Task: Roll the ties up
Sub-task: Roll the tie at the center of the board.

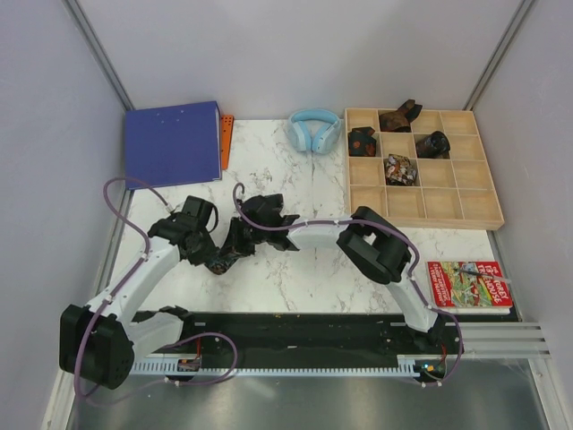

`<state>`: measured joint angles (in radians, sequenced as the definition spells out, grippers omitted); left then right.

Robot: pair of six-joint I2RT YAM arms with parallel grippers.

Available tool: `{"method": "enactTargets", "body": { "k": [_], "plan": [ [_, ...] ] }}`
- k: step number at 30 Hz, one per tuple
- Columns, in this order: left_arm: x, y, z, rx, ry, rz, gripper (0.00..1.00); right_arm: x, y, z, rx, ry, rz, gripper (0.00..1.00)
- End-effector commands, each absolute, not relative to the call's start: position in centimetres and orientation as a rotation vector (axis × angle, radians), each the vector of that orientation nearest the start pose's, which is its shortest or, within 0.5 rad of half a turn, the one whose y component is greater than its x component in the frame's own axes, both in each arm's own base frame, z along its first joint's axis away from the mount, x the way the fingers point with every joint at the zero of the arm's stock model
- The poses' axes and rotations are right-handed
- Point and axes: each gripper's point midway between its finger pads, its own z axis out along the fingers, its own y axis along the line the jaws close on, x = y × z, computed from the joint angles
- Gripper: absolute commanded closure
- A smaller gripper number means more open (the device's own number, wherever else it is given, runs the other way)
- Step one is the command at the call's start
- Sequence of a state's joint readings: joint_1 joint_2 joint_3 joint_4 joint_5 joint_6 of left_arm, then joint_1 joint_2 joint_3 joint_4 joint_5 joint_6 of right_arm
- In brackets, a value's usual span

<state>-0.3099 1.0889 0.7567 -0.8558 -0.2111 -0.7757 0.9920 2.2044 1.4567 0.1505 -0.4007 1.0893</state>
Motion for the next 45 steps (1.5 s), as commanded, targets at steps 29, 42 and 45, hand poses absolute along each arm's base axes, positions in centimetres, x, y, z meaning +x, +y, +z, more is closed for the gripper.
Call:
{"method": "enactTargets", "body": {
  "k": [29,42,45],
  "plan": [
    [25.3,-7.1,7.1,-0.333,2.8,0.375,0.88,24.1,47.4,6.4,-0.095,2.601,1.457,0.68],
    [26.8,-9.3,6.7,-0.262,2.833,0.524,0.6,22.4,42.2,5.9,-0.091,2.63,1.338,0.66],
    [27.3,-10.6,6.3,-0.275,2.85,0.48,0.52,22.0,41.4,5.5,-0.09,2.639,1.32,0.66]
  ]
}}
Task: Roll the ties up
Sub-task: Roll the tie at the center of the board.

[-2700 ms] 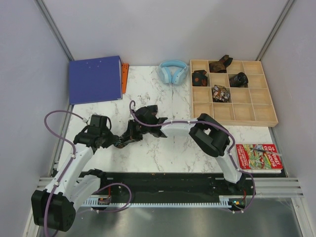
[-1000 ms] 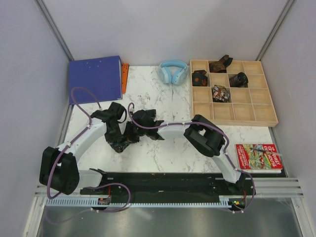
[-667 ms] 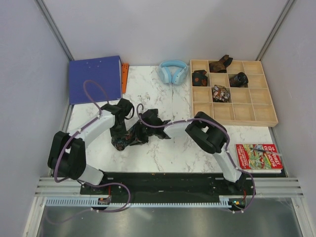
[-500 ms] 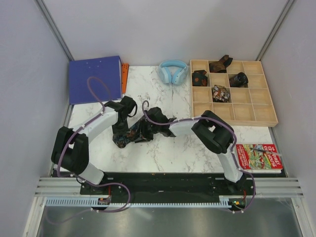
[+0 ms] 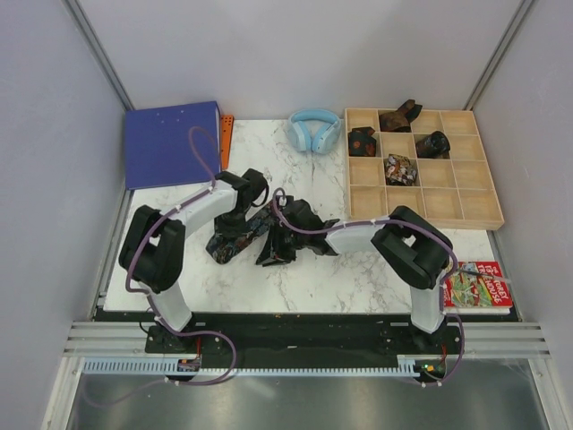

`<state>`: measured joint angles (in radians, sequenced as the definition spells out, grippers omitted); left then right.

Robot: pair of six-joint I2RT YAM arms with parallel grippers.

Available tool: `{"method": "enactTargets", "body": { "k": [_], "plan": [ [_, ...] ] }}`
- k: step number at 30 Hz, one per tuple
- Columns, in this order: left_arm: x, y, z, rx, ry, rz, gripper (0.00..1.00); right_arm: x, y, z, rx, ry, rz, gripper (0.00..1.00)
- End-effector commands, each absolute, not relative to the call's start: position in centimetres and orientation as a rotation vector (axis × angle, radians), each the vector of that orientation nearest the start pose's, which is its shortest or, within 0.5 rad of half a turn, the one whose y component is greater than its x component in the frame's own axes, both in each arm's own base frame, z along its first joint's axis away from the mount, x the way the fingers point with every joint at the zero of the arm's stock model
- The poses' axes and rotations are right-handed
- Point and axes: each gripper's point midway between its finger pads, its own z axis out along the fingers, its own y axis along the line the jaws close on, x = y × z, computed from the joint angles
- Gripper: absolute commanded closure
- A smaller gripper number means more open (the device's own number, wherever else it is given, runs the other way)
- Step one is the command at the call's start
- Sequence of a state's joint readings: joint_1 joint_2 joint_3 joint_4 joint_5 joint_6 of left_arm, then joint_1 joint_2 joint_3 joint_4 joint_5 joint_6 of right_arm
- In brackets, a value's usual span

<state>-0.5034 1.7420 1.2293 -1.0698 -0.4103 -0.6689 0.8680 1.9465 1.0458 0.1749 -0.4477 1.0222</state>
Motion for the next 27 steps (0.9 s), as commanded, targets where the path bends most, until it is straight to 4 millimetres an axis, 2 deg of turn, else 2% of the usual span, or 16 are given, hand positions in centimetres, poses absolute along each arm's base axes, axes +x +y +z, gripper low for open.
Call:
{"method": "enactTargets", "body": {
  "k": [1,7,10,13,16,19,22,23,25,26,27],
  "plan": [
    [27.5,-10.9,6.3,-0.274,2.853,0.473,0.51,21.9,41.3,5.4,-0.089,2.64,1.314,0.66],
    [28.6,-12.8,7.2,-0.271,2.849,0.376,0.43,22.0,40.4,6.1,-0.101,2.624,1.272,0.66],
    [28.8,-13.2,8.1,-0.269,2.838,0.329,0.39,22.3,40.3,7.1,-0.105,2.606,1.263,0.66],
    [28.7,-13.5,9.5,-0.263,2.821,0.269,0.36,22.4,40.5,8.3,-0.12,2.586,1.272,0.66],
    [28.8,-13.2,12.0,-0.255,2.761,0.215,0.33,22.6,40.8,9.4,-0.142,2.561,1.276,0.66],
    [29.0,-11.4,14.6,-0.272,2.688,0.184,0.39,22.2,41.7,10.5,-0.181,2.535,1.3,0.66],
    [29.4,-8.0,15.2,-0.359,2.661,0.167,0.43,21.4,43.0,11.2,-0.258,2.518,1.336,0.66],
    [29.3,-6.2,14.7,-0.423,2.669,0.177,0.44,21.6,43.7,11.4,-0.277,2.508,1.348,0.66],
    [29.7,-5.0,14.5,-0.438,2.648,0.144,0.46,21.3,44.9,11.2,-0.315,2.515,1.382,0.66],
    [29.4,-3.7,13.4,-0.479,2.662,0.164,0.47,21.2,45.5,11.1,-0.331,2.517,1.398,0.66],
    [29.9,-3.5,13.0,-0.479,2.658,0.13,0.48,21.1,45.9,11.0,-0.341,2.521,1.41,0.66]
  ]
}}
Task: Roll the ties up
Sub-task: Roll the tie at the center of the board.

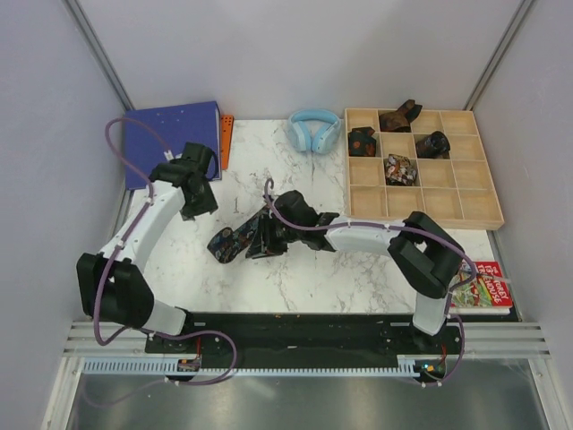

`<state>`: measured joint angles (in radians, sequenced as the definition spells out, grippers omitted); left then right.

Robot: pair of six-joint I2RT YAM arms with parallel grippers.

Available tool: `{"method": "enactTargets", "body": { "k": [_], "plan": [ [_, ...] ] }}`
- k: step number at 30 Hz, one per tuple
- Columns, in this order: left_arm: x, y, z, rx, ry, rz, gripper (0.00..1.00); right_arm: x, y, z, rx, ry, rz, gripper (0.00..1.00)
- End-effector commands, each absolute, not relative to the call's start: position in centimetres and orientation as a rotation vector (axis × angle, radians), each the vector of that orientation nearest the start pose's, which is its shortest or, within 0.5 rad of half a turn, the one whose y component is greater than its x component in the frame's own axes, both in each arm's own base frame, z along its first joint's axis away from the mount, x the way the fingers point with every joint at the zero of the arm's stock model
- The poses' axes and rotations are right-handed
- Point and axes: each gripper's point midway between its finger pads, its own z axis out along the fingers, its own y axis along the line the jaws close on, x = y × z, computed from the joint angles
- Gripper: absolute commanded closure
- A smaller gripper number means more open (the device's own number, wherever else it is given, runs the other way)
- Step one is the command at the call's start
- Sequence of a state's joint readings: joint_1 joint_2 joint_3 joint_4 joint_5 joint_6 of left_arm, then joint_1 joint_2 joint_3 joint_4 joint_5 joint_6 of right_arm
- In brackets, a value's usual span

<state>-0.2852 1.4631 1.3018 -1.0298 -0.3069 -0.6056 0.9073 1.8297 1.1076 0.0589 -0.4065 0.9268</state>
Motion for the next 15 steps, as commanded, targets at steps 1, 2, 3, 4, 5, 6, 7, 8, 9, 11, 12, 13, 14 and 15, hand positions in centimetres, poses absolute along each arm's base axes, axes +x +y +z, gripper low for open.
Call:
{"method": "enactTargets", "body": {
  "k": [1,2,3,4,5,6,7,8,9,11,12,13,14,15],
  "plan": [
    [29.7,-3.2,11.8,-0.488,2.686,0.129,0.48,21.2,46.6,10.8,-0.358,2.521,1.426,0.67],
    [29.9,-2.7,11.3,-0.5,2.695,0.122,0.5,21.1,47.1,10.8,-0.37,2.519,1.432,0.67],
    [30.4,-2.8,10.8,-0.501,2.692,0.099,0.5,21.4,47.8,11.4,-0.377,2.501,1.45,0.67],
    [30.6,-2.8,9.9,-0.498,2.715,0.11,0.51,21.4,48.1,10.6,-0.381,2.523,1.451,0.67],
    [30.9,-2.6,9.5,-0.487,2.722,0.113,0.53,21.5,48.4,10.4,-0.384,2.527,1.451,0.67],
    [31.3,-2.7,9.0,-0.481,2.735,0.106,0.54,21.8,48.9,10.7,-0.387,2.519,1.457,0.67],
    [31.9,-2.7,9.0,-0.473,2.734,0.106,0.54,21.8,49.0,9.9,-0.385,2.538,1.449,0.67],
    [32.1,-2.6,8.2,-0.466,2.76,0.123,0.54,21.9,49.2,9.7,-0.382,2.542,1.448,0.67],
    [32.4,-2.6,8.0,-0.461,2.765,0.125,0.54,22.1,49.5,9.8,-0.383,2.539,1.453,0.67],
    [32.9,-2.7,7.2,-0.462,2.786,0.117,0.54,22.1,49.7,9.0,-0.388,2.557,1.456,0.67],
    [33.0,-2.8,7.0,-0.457,2.793,0.107,0.54,22.2,49.9,9.1,-0.392,2.556,1.461,0.67],
    [33.1,-3.0,6.6,-0.451,2.804,0.093,0.54,22.1,50.1,8.5,-0.395,2.568,1.457,0.67],
    [33.0,-3.4,6.2,-0.448,2.823,0.067,0.55,22.2,50.1,8.3,-0.399,2.572,1.462,0.67],
    [32.9,-3.6,5.9,-0.438,2.832,0.053,0.55,22.3,50.4,7.9,-0.402,2.577,1.462,0.67]
  ]
}}
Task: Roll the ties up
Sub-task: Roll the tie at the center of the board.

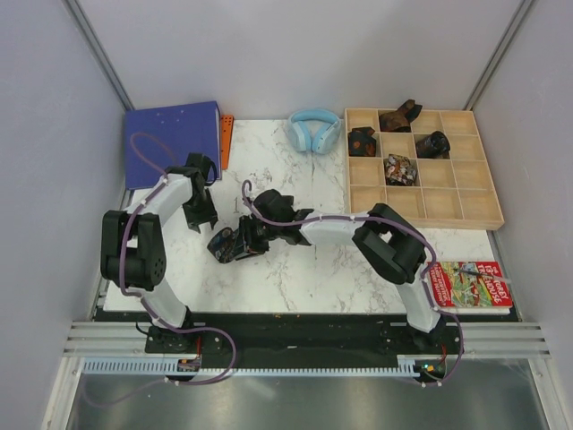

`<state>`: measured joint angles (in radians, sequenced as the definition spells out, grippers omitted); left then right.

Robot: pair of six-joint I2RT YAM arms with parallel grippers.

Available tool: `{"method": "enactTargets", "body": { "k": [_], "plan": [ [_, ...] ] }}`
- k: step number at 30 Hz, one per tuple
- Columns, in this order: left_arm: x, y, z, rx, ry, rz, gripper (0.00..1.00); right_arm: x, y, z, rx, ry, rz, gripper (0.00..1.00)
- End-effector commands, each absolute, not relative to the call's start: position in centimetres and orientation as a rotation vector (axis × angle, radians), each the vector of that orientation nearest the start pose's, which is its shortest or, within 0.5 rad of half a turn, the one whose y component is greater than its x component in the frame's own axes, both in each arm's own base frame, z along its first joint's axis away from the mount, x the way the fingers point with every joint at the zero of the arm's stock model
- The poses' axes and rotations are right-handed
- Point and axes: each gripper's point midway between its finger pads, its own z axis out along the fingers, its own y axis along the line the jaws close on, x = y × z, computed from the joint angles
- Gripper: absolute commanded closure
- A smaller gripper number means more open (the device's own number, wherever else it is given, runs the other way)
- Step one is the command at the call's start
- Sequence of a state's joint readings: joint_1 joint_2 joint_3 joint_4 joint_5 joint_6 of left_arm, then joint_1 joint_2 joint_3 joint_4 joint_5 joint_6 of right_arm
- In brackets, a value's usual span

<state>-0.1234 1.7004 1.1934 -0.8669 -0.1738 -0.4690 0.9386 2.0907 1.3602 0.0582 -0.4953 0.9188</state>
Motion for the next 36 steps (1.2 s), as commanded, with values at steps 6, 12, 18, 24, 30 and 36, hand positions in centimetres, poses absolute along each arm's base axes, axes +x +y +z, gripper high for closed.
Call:
{"method": "enactTargets", "body": {
  "k": [6,12,18,24,30,36],
  "plan": [
    [31.7,-5.1,4.1,-0.356,2.896,-0.072,0.56,23.4,50.9,7.0,-0.416,2.583,1.479,0.67],
    [30.1,-7.4,3.0,-0.266,2.964,-0.218,0.59,24.6,50.8,6.3,-0.463,2.547,1.549,0.67],
    [29.3,-8.7,2.7,-0.238,2.996,-0.273,0.59,25.7,50.4,5.5,-0.466,2.476,1.612,0.66],
    [28.8,-9.1,2.9,-0.309,3.029,-0.301,0.59,26.4,50.6,5.9,-0.392,2.399,1.689,0.66],
    [28.8,-11.1,3.4,-0.388,3.034,-0.47,0.55,27.2,51.2,7.3,-0.275,2.25,1.784,0.66],
    [28.8,-11.7,3.2,-0.441,3.042,-0.607,0.54,27.8,51.2,7.6,-0.18,2.166,1.8,0.66]
  ]
}}
